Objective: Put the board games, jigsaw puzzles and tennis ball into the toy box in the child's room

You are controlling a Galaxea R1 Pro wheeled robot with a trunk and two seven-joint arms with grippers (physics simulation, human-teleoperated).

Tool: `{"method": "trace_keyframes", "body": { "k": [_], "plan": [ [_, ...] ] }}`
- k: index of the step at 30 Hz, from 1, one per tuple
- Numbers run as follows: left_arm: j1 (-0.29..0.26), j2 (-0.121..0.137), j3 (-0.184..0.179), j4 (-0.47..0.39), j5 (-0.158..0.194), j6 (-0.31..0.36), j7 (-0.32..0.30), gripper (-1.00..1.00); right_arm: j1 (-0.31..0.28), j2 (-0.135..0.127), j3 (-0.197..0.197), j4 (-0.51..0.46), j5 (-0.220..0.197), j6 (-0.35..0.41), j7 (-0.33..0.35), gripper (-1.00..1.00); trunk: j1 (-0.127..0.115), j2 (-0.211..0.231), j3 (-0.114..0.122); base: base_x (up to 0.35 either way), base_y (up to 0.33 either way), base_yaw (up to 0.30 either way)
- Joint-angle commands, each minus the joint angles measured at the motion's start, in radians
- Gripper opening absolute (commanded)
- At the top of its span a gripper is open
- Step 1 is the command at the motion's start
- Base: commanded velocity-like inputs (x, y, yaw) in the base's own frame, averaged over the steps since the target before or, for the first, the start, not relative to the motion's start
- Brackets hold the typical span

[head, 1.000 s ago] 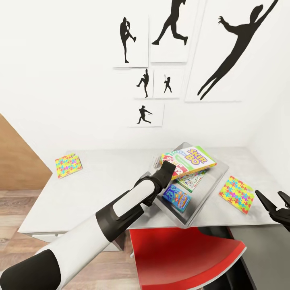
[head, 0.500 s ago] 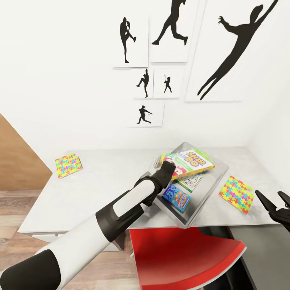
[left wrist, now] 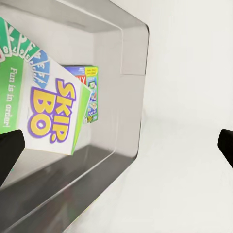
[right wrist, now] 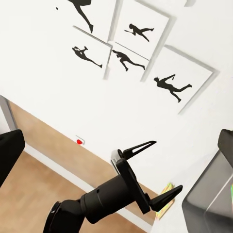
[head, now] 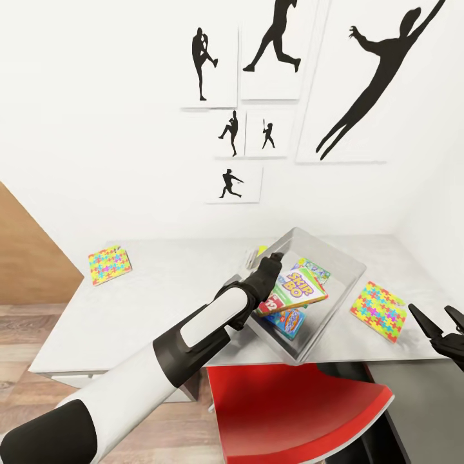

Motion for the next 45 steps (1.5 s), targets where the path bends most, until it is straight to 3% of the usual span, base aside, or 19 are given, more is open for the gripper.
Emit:
{"method": "trace_keyframes", "body": {
  "k": [1,21,35,40,45],
  "plan": [
    [-0.002,0.000,-0.001,-0.001,0.006,-0.006,0.002,1.00,-0.001,0.000,0.000,0.000,-0.002,0.006,0.001,1.00,0.001,-0.002,-0.002,0.000,0.000,0.000],
    [-0.001,0.000,-0.001,-0.045,0.005,0.000,0.012,1.00,0.000,0.000,0.000,0.000,-0.002,0.004,0.001,1.00,0.001,-0.002,-0.002,0.000,0.000,0.000],
    [0.000,0.000,0.020,-0.166,0.004,0.045,0.114,1.00,-0.001,-0.001,-0.001,0.001,-0.001,0.005,0.001,1.00,0.001,-0.002,-0.002,0.000,0.000,0.000],
    [0.000,0.000,0.076,-0.183,0.005,0.168,0.154,1.00,-0.001,-0.001,-0.001,0.001,-0.001,0.005,0.001,1.00,0.001,-0.002,-0.002,0.000,0.000,0.000],
    [0.003,0.000,0.204,-0.189,0.006,0.375,0.194,1.00,-0.001,-0.002,-0.001,0.001,-0.001,0.005,0.001,1.00,0.001,-0.002,-0.002,0.000,0.000,0.000]
  ]
}}
